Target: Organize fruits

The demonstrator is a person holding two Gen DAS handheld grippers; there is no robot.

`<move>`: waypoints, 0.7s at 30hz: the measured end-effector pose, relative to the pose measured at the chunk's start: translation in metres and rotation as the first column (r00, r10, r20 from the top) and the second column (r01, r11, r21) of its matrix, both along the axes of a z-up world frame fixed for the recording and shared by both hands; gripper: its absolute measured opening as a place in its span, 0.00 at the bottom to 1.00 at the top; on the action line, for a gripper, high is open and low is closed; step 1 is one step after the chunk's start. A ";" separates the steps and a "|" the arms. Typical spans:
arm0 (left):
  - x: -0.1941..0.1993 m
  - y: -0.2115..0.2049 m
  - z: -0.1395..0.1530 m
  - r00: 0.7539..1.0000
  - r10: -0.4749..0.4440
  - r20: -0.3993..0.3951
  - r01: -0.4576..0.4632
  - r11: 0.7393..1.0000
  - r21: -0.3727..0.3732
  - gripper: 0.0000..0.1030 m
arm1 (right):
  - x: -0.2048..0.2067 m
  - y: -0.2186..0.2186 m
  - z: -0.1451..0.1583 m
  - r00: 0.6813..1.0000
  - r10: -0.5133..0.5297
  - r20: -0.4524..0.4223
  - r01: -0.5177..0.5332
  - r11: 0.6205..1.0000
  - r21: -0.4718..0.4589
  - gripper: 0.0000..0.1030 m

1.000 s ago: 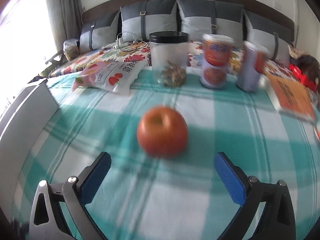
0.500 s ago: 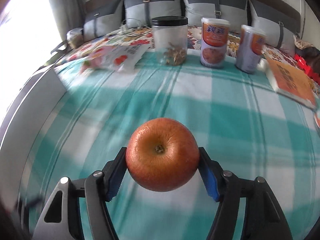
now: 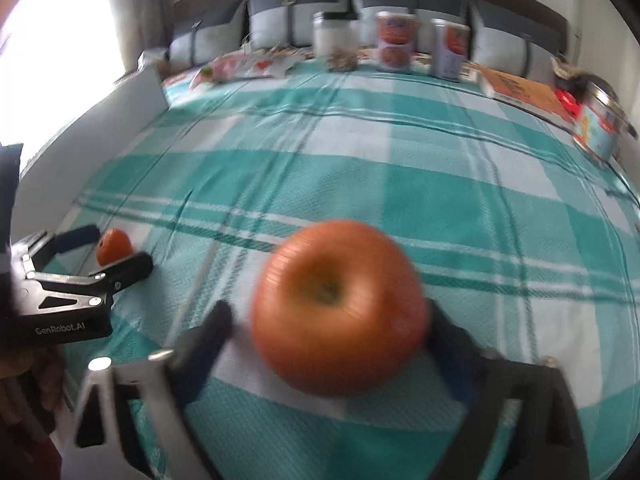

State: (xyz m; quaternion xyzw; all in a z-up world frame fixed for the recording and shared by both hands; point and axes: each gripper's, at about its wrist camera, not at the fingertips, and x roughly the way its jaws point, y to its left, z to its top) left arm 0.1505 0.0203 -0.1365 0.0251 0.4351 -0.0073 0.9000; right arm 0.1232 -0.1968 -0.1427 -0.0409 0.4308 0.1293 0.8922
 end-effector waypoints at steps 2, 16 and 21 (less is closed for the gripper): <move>0.000 0.000 0.000 1.000 0.000 0.000 0.000 1.000 0.000 1.00 | 0.001 0.004 -0.001 1.000 0.004 0.002 -0.004 1.000 -0.023 1.00; 0.000 0.000 0.000 1.000 0.000 0.000 0.000 1.000 0.000 1.00 | 0.000 0.003 -0.003 1.000 0.003 0.005 -0.002 1.000 -0.021 1.00; 0.000 0.000 0.000 1.000 0.000 0.000 0.000 1.000 0.000 1.00 | 0.000 0.003 -0.003 1.000 0.003 0.005 -0.002 1.000 -0.021 1.00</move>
